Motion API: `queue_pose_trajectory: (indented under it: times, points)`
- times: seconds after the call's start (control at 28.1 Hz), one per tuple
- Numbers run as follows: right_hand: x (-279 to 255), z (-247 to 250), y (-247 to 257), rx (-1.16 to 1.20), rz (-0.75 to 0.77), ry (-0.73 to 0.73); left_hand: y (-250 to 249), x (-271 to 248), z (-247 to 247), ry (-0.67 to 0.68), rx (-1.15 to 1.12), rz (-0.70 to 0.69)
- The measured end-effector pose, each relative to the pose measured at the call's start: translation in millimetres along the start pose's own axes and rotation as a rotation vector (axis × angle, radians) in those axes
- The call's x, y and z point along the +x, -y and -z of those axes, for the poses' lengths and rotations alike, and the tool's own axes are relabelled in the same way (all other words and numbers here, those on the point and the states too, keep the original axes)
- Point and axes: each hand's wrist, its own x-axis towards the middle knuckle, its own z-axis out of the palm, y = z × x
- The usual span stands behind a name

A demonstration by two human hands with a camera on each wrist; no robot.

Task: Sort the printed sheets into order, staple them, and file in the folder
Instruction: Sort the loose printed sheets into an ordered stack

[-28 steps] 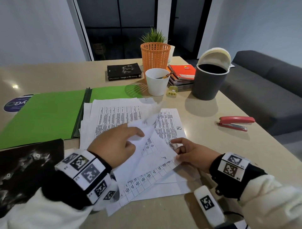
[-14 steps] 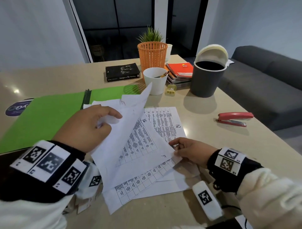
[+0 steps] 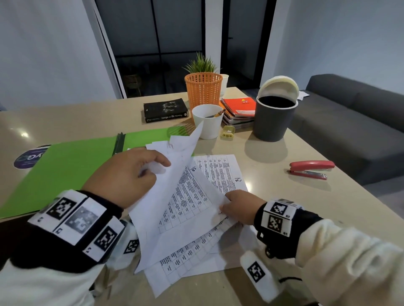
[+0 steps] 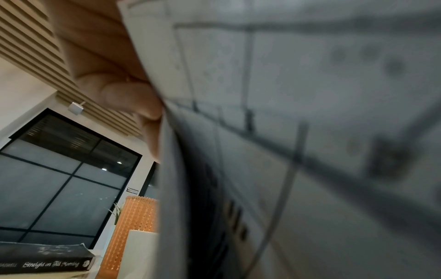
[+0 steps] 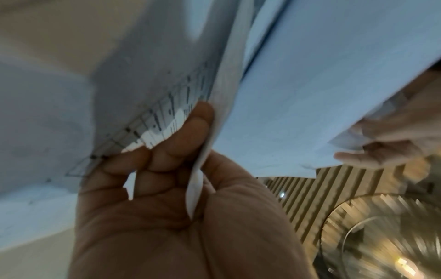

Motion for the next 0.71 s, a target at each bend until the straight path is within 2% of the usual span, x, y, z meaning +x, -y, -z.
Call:
queue_pose_trajectory:
  times: [0.21, 0.32, 0.43, 0.57, 0.61, 0.64, 0.68, 0.71]
  points:
    - [-2.0, 4.2, -17.0, 0.162, -0.073, -0.097, -0.7, 3.1, 9.7, -0.045, 0.015, 0.020]
    - [-6.0, 9.1, -27.9, 0.078, -0.057, -0.084, -6.2, 4.8, 15.6, -0.098, 0.035, 0.036]
    - [-8.0, 13.1, -35.4, -0.116, 0.002, -0.142, -9.2, 7.5, 22.6, -0.138, 0.096, 0.043]
    - [-7.9, 19.5, -39.6, -0.052, 0.014, -0.185, -12.9, 10.1, 27.0, -0.143, 0.134, 0.026]
    - [-9.1, 21.7, -38.6, 0.016, -0.043, -0.185, -14.5, 10.1, 27.2, -0.138, 0.137, 0.025]
    - [-8.6, 20.7, -42.8, -0.049, 0.017, -0.231, -16.0, 10.0, 27.3, -0.134, 0.140, 0.026]
    - [-9.4, 21.8, -41.2, -0.036, -0.008, -0.230, -17.3, 9.9, 27.7, -0.131, 0.142, 0.025]
    - [-10.3, 25.3, -42.9, -0.189, -0.001, -0.205, -19.1, 9.5, 27.7, -0.126, 0.143, 0.023]
